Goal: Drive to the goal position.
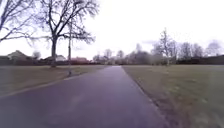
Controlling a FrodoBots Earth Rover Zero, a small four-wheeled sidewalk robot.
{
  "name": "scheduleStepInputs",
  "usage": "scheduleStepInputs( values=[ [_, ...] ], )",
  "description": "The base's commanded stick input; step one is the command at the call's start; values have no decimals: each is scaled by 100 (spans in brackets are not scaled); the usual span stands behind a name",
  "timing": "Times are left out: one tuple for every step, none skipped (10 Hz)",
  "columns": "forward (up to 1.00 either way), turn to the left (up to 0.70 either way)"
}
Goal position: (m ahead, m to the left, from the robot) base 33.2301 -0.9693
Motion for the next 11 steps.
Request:
scheduleStepInputs(
  values=[
    [100,0],
    [100,0],
    [100,0],
    [100,0],
    [100,0],
    [100,0],
    [100,0],
    [100,0],
    [100,0],
    [100,0],
    [100,0]
  ],
)
